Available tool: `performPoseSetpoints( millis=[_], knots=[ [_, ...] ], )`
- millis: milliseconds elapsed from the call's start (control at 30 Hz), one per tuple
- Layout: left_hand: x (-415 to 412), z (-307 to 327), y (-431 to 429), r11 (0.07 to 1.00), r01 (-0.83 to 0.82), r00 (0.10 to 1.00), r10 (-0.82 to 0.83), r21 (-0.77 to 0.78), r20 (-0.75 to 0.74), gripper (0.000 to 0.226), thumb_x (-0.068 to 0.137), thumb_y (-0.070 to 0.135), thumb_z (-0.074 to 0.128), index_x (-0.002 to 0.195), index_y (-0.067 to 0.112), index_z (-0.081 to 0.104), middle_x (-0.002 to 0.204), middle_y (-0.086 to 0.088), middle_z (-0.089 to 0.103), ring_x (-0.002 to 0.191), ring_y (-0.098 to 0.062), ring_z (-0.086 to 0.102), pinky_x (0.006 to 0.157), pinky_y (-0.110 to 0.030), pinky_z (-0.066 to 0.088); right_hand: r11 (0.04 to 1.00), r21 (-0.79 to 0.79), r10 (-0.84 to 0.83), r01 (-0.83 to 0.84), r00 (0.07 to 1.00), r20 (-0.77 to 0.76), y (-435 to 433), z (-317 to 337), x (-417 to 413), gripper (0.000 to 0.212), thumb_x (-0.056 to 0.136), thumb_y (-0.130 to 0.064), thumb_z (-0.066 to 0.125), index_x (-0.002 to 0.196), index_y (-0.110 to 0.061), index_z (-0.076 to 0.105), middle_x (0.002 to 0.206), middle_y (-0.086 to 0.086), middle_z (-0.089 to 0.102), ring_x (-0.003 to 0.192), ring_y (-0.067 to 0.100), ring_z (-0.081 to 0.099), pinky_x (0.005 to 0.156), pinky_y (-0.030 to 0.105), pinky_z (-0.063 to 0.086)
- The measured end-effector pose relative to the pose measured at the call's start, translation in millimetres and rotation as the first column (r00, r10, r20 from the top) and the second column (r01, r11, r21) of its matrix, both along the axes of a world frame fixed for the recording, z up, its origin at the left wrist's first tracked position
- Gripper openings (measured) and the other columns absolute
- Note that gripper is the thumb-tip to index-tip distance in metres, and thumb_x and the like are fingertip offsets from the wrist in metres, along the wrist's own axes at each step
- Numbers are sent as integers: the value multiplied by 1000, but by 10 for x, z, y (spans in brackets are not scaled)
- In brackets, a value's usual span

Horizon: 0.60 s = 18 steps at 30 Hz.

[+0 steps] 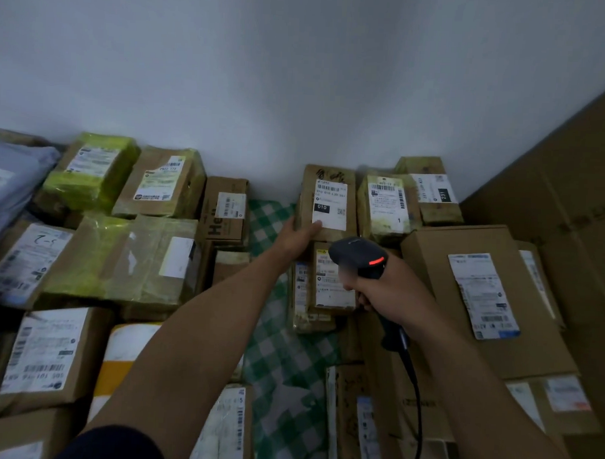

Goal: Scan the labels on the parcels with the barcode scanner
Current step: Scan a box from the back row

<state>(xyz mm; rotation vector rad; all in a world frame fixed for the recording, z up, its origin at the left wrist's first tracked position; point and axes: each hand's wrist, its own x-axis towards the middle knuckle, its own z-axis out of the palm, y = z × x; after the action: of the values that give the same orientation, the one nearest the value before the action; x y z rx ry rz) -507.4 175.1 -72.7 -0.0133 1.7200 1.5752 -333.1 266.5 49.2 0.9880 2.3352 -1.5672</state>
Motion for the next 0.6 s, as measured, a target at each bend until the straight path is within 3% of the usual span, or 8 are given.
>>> performPoseSetpoints(
  millis=[100, 233, 400, 467, 567, 600],
  knots=[
    [-36, -53, -39, 999, -43, 998, 42, 26, 37, 56, 101, 32, 63, 150, 16, 42, 117, -3, 68, 97, -19, 70, 73, -32, 57, 1000, -6, 9, -9, 1000, -29, 15, 17, 52, 15, 92, -32, 75, 104, -29, 68, 72, 0, 71, 62, 6, 63, 68, 35, 50],
    [-30, 9, -121, 981, -162, 987, 161, 105, 20, 55, 103, 22, 61, 154, 20, 40, 125, -2, 65, 97, -13, 68, 64, -23, 56, 1000, -29, -14, 12, 999, -50, 28, 22, 116, 20, 90, -32, 78, 108, -30, 69, 71, -11, 72, 70, 7, 64, 69, 34, 51],
    [173, 175, -342, 967, -198, 953, 228, 162, -198, 76, 99, 19, 66, 161, 32, 24, 148, -5, 52, 109, -12, 62, 82, -26, 58, 999, -21, -33, 31, 996, -80, 8, 124, 264, 34, 90, -30, 80, 122, -30, 67, 89, -7, 77, 65, 1, 68, 62, 23, 51],
    [317, 290, -493, 964, -209, 906, 254, 163, -339, 77, 98, 26, 69, 160, 37, 25, 146, 2, 50, 123, -15, 58, 89, -29, 58, 999, -40, -34, 30, 993, -109, -41, 215, 371, 32, 92, -32, 79, 122, -30, 67, 88, -8, 78, 63, -2, 67, 59, 18, 50],
    [530, 454, -764, 969, -234, 840, 245, 83, -484, 86, 88, 61, 70, 157, 56, 18, 153, 0, 42, 137, -23, 49, 104, -52, 54, 999, -33, -24, 19, 989, -147, -130, 368, 535, 34, 91, -32, 80, 122, -27, 67, 84, -5, 77, 61, -2, 65, 53, 14, 48],
    [635, 512, -854, 968, -239, 826, 244, 76, -507, 87, 87, 65, 69, 156, 58, 16, 155, -2, 41, 138, -23, 49, 105, -53, 52, 999, -39, -26, 20, 986, -167, -158, 409, 598, 36, 91, -31, 81, 124, -25, 67, 87, -2, 77, 62, -1, 66, 52, 13, 48]
  ],
)
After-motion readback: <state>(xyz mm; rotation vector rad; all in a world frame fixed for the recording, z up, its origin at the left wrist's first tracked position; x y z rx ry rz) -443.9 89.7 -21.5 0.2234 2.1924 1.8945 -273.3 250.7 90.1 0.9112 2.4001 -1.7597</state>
